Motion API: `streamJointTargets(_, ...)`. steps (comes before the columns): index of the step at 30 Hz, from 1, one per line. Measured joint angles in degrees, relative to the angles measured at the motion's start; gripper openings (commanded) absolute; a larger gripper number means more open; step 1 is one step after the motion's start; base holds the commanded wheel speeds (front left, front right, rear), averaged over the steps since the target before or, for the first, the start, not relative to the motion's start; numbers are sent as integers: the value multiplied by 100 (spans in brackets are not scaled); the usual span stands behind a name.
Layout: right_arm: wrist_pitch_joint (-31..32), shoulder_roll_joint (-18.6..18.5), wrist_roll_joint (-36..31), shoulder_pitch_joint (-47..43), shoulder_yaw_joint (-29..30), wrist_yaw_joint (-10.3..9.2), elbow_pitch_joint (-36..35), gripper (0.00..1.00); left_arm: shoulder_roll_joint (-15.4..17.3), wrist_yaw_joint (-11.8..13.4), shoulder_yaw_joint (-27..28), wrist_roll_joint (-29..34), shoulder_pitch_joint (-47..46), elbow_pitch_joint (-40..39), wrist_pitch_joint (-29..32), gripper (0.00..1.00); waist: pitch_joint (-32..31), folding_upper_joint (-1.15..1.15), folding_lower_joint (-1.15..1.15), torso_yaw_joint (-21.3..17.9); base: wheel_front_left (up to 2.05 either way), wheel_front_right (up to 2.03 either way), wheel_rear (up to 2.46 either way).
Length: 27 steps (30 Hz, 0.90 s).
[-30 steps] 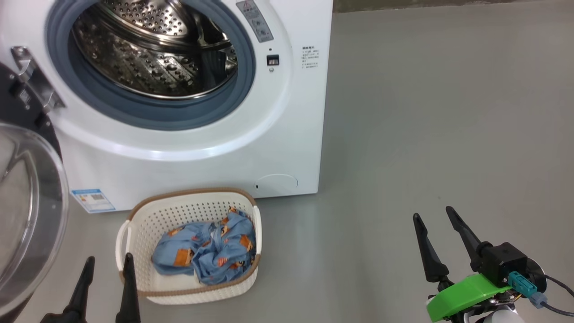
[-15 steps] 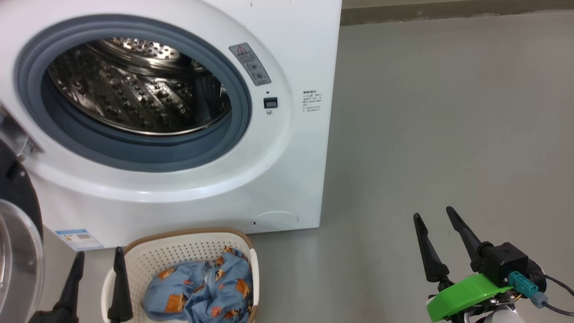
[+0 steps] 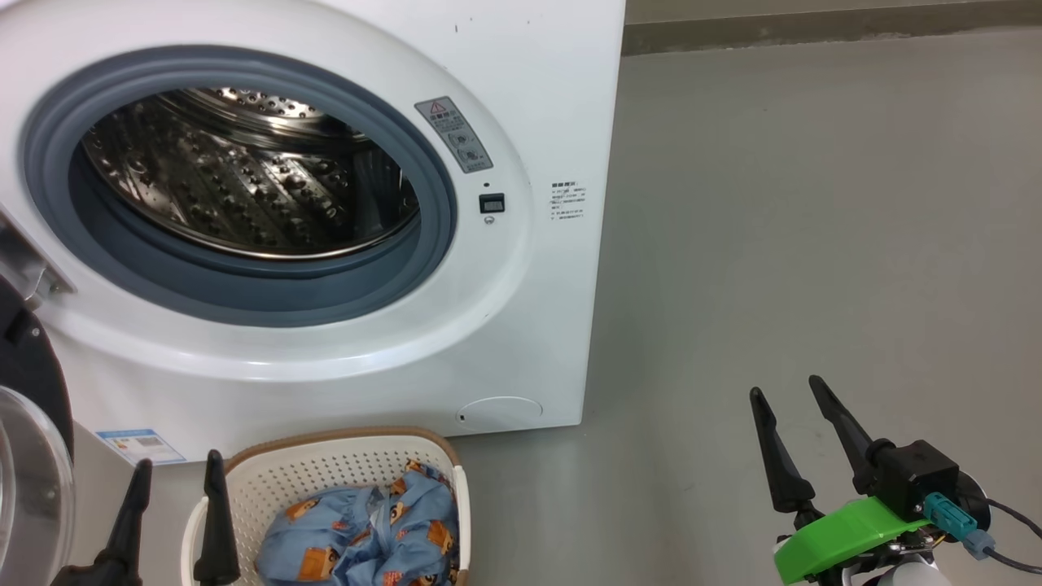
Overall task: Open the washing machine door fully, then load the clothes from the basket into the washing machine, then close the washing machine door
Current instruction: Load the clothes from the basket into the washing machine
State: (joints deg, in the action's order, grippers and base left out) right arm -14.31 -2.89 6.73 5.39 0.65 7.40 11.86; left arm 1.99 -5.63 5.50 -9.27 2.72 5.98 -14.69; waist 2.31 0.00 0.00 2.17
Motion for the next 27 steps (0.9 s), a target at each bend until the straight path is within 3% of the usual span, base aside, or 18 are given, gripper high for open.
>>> streamJointTargets(18,0,0,10,25,-12,0,145,100,0,-69,-261,-186,-2,325,1,100,311,0,0,-6,0,0,0)
streamJointTargets(27,0,0,9,182,-9,0,180,100,21,-130,-475,-368,-248,832,2,100,769,0,0,-92,0,0,0)
